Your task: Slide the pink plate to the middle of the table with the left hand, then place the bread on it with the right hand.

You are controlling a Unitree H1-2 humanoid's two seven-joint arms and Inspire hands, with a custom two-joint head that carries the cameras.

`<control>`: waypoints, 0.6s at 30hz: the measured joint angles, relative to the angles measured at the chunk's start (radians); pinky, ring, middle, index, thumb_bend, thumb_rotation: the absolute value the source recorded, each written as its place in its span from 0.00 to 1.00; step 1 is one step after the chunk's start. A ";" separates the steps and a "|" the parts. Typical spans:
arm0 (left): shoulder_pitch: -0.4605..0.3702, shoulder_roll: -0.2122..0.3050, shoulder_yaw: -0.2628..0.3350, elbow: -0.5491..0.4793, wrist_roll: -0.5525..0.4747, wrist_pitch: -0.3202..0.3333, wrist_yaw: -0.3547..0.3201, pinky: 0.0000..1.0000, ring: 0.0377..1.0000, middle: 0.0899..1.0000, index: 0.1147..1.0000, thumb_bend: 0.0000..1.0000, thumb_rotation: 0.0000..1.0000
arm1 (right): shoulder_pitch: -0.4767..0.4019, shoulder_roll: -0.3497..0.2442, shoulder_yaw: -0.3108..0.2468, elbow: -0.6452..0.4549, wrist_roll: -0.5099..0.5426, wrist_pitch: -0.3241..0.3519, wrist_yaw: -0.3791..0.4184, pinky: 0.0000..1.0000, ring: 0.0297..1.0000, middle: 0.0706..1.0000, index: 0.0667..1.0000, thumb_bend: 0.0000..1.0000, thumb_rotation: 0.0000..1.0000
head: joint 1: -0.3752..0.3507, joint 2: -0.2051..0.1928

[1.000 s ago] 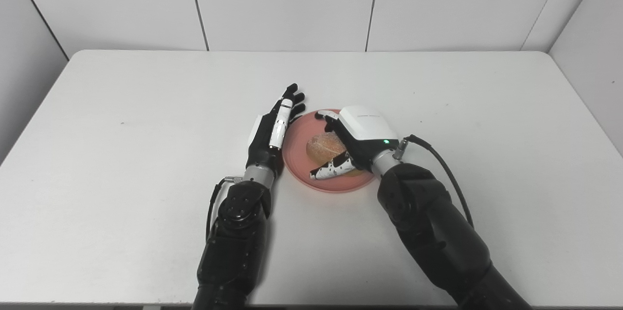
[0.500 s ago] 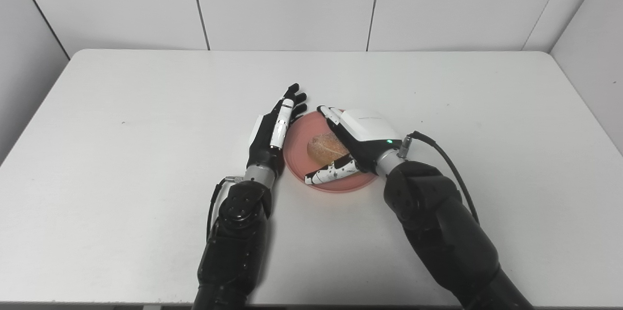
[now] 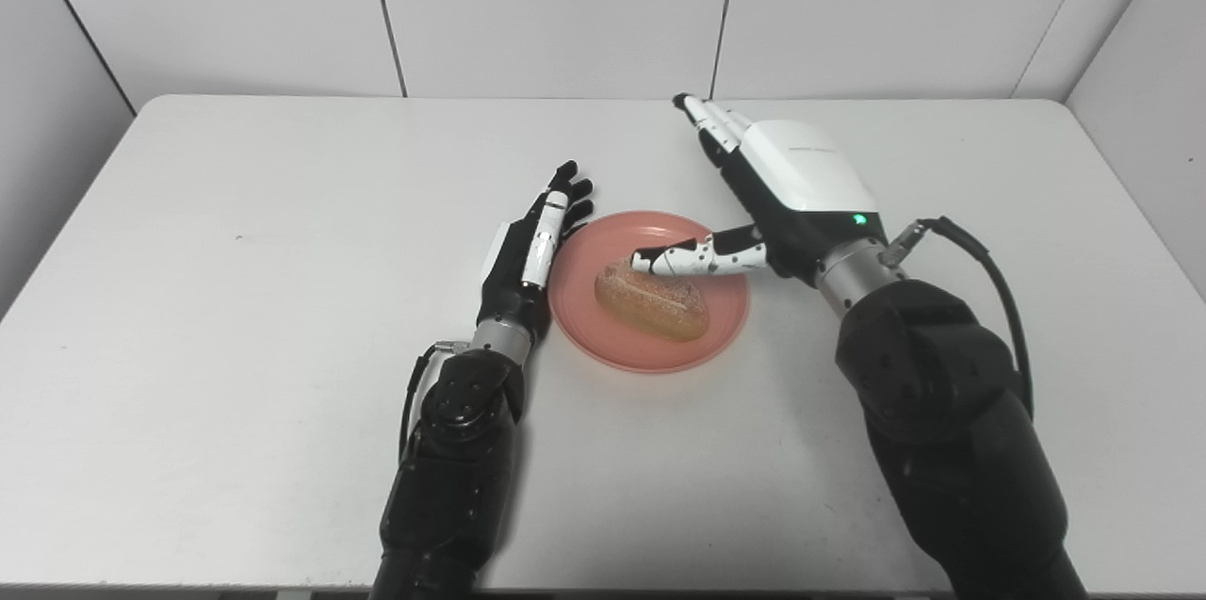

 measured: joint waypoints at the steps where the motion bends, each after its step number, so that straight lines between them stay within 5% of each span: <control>1: 0.000 0.000 0.000 0.000 0.000 0.000 0.000 0.88 0.90 0.91 0.90 0.32 1.00 | 0.009 -0.001 -0.016 -0.001 0.009 -0.001 -0.017 0.79 0.89 0.93 0.96 1.00 0.68 | 0.000 0.000; 6: 0.004 0.002 -0.001 -0.011 0.000 0.000 -0.004 0.91 0.92 0.93 0.92 0.33 1.00 | 0.086 0.021 -0.091 0.004 0.104 -0.021 -0.143 0.79 0.90 0.93 0.95 0.99 0.74 | -0.006 -0.005; 10: 0.020 0.010 -0.007 -0.033 0.001 0.000 -0.017 0.92 0.94 0.94 0.94 0.30 1.00 | 0.163 0.074 -0.159 0.069 0.238 -0.075 -0.296 0.83 0.92 0.96 0.96 0.77 0.95 | -0.014 -0.011; 18: 0.083 0.039 -0.020 -0.111 0.010 -0.010 -0.025 0.96 0.97 0.99 0.97 0.31 1.00 | 0.289 0.191 -0.249 0.186 0.504 -0.148 -0.528 0.90 0.94 0.96 0.96 0.60 1.00 | -0.034 -0.020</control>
